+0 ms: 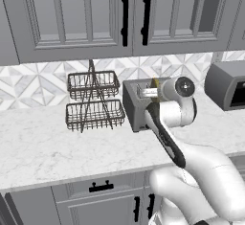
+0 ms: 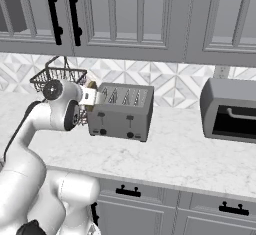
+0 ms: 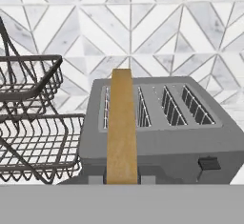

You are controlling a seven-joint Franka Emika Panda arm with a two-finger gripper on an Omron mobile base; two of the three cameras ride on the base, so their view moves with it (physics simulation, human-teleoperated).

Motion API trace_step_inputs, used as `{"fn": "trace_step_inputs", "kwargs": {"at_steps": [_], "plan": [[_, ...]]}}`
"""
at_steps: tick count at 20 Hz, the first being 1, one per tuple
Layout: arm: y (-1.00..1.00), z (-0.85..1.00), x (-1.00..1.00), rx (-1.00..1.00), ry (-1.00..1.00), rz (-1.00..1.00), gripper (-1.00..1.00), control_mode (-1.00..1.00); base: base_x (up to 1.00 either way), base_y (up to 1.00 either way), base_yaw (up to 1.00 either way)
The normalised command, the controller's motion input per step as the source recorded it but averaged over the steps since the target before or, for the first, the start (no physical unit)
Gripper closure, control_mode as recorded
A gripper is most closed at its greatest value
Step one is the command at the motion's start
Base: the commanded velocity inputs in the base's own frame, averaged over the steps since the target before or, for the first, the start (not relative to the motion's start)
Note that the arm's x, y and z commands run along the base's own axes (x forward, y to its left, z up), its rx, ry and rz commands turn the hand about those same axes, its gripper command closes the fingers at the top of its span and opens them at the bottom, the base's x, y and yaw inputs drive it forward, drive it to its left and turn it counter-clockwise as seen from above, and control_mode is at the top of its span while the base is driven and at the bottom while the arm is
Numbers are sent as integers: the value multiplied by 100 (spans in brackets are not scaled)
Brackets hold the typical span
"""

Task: Start the toaster. Once the lever pops up, take the bread to the plate on the dining counter.

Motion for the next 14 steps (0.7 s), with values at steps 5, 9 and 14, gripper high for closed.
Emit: {"fn": "trace_step_inputs", "kwargs": {"at_steps": [5,9,14], "plan": [[-5,14,-100,0,25,0,100,-100,0,0,0],[-3,0,-100,0,17,0,100,-100,0,0,0],[-12,0,-88,0,1,0,100,-100,0,0,0]]}}
